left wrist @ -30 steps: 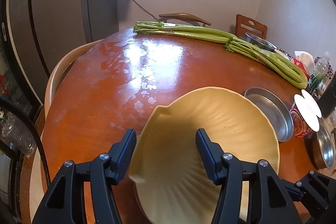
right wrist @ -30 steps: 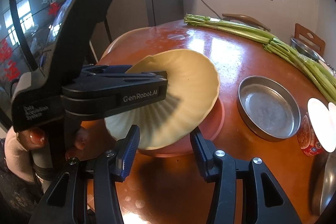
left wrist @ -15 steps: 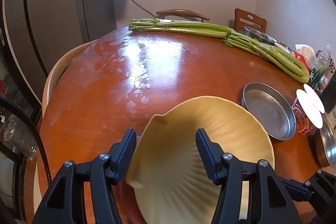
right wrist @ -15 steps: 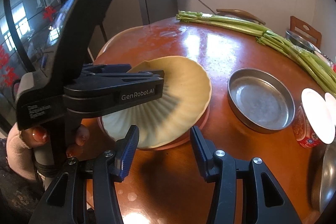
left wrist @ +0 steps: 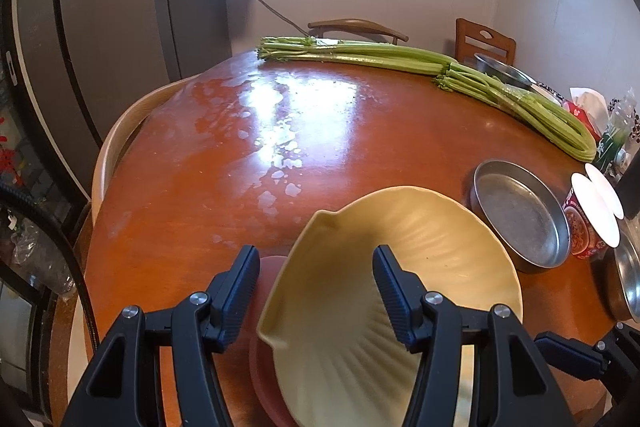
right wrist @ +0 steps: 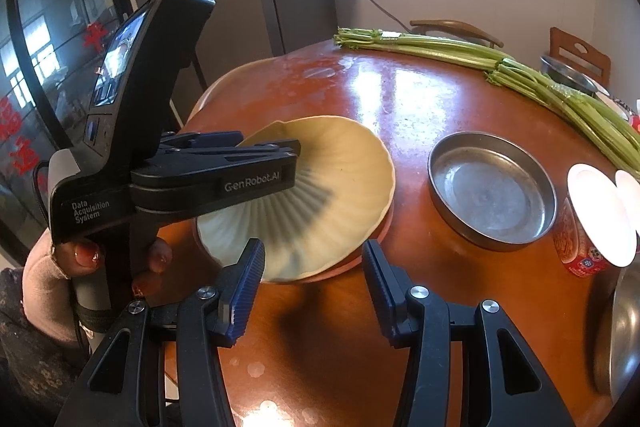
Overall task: Organize plates and bowls
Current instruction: 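Carry the yellow plate with the left tool and lower it onto the pink plate, then release the yellow plate and move the left tool to the steel tray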
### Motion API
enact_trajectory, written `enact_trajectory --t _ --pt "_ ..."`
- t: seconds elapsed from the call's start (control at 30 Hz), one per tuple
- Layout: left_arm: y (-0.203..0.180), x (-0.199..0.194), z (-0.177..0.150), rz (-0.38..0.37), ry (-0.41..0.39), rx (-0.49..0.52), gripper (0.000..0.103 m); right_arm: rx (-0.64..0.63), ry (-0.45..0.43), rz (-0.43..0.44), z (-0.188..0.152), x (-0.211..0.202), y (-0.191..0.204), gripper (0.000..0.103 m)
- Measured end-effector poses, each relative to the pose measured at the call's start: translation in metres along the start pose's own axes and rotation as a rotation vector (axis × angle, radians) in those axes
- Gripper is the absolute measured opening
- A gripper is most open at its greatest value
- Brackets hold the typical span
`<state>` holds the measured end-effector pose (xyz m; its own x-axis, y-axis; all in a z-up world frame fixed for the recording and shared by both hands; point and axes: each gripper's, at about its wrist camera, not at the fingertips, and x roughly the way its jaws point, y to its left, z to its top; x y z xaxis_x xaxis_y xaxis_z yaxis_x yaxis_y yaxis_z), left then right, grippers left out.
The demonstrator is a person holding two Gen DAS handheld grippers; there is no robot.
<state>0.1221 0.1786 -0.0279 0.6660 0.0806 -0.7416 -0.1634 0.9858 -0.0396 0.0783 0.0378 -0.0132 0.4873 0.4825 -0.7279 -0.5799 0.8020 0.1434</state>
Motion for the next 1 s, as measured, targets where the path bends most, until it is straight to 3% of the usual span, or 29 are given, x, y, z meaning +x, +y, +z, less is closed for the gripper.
enact_trajectory --t 0.5,1.0 --pt "-0.010 -0.050 0.002 0.036 -0.089 0.015 0.059 0.039 -0.055 -0.022 0.003 -0.021 -0.012 0.052" --pt "-0.054 -0.090 0.005 0.034 -0.136 0.073 0.059 0.102 -0.144 -0.036 -0.002 -0.067 -0.041 0.058"
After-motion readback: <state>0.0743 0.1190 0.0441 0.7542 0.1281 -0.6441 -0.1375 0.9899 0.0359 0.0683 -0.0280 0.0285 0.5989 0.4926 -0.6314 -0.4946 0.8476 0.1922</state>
